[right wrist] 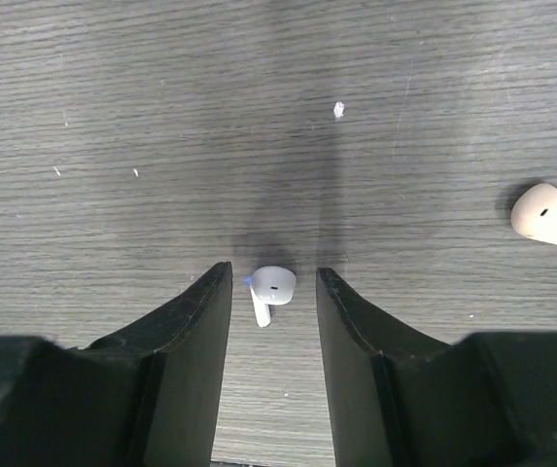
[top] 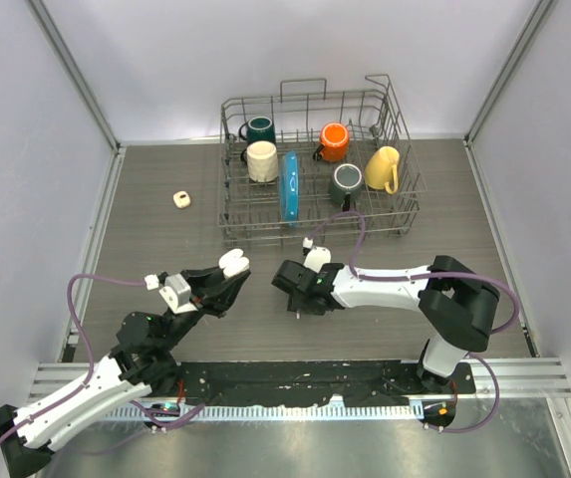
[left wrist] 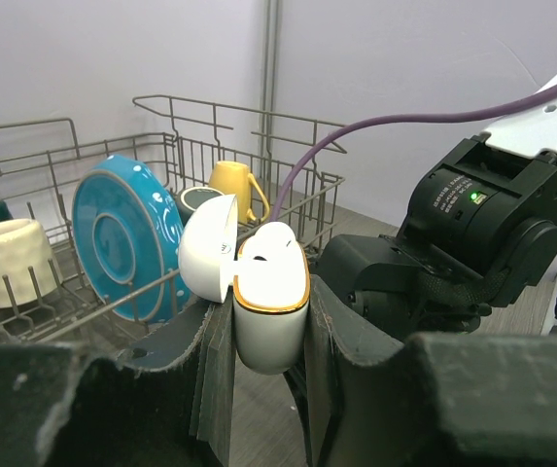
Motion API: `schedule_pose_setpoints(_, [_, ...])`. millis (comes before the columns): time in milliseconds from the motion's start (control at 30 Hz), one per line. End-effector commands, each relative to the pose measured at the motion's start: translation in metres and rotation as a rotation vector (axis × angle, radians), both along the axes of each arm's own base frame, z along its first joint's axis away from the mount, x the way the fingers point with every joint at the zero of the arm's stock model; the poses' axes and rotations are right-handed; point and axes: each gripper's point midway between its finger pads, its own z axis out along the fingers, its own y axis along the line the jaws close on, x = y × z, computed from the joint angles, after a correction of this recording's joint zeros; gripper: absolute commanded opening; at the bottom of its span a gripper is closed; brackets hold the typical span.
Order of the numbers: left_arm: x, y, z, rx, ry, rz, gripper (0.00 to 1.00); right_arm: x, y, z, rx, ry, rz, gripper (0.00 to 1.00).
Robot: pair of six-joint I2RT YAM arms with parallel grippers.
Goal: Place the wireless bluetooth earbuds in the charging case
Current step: Pick up the earbud from the center of the board.
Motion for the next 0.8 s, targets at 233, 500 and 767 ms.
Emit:
schedule_pose_setpoints(233, [0.0, 0.004, 0.014, -0.049, -0.03, 0.012, 0.0, 0.004, 0.006, -0.001, -0.003, -0.014, -0.019, 0.43])
schedule_pose_setpoints(500, [0.0, 0.005, 0.014, -0.052, -0.03, 0.014, 0.0, 0.003, 0.009, -0.001, 0.008, -0.004, -0.017, 0.4])
schedule_pose_setpoints(767, [-0.001, 0.005, 0.014, -0.057, -0.027, 0.01, 0.0, 0.0, 0.014, -0.003, 0.032, 0.015, -0.004, 0.4])
